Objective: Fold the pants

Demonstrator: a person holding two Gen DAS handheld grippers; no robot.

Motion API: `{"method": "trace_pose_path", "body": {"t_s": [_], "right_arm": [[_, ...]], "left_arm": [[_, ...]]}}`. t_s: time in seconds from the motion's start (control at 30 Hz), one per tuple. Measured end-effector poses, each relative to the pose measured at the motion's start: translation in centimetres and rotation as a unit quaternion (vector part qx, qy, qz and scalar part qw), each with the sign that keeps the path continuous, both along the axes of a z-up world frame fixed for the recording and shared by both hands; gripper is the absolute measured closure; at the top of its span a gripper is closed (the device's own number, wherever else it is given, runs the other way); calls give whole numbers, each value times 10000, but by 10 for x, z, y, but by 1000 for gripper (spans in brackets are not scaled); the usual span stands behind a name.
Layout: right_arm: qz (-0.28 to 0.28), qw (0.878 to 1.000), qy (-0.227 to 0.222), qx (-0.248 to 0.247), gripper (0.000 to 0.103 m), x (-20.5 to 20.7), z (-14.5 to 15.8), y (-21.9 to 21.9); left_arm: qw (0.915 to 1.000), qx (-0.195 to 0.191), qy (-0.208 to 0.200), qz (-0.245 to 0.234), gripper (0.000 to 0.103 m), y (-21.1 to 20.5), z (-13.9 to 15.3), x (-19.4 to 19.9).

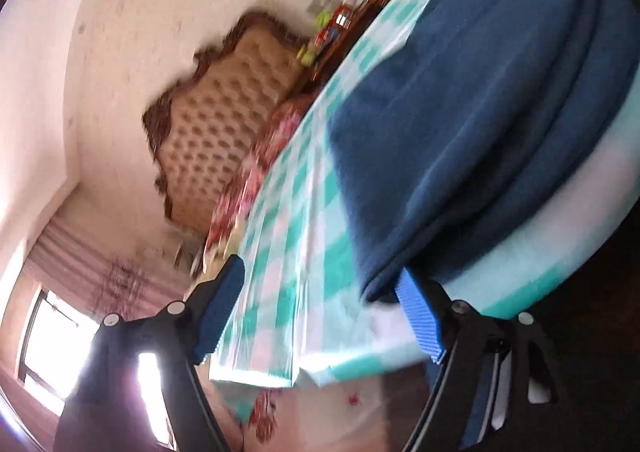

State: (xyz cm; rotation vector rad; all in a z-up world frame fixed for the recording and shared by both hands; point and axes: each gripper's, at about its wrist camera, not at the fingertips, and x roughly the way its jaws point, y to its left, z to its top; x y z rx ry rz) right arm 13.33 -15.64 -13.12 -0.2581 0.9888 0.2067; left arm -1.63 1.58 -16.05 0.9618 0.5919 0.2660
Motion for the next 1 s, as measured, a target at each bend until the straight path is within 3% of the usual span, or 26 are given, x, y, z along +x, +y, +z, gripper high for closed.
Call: {"method": "trace_pose_path", "body": {"t_s": [0.07,0.17,0.33,0.43,0.5,0.6,0.7,0.77,0.83,1.0], "right_arm": [[-5,10000,-13,-6,81,-1,0,0],[3,10000,4,5,81,-1,0,0],[27,10000,28,77,81,0,-1,-2],[8,10000,29,61,81,0,0,-1],[16,10000,42,85,81,1,0,-1],[29,9999,46,132,81,1,0,-3],[12,9999,34,148,81,1,0,-3],[12,9999,19,149,81,0,0,-3],[13,9999,24,153,81,0,0,-3],[25,9997,55,220,81,1,0,-5]], "left_arm": [[10000,74,-56,13,26,-1,4,5],[9991,7,423,93,25,16,-5,14],[9990,172,390,-94,25,22,-7,7],[9980,-270,429,-387,25,8,-1,9],[9989,125,438,-91,25,15,-12,17],[9984,-195,522,-105,22,34,-12,17],[9989,-39,441,-166,22,30,-8,16],[9981,-432,334,-289,23,28,1,13],[9981,-296,509,-159,22,34,-11,17],[9971,-416,501,-395,21,44,-6,3]]}}
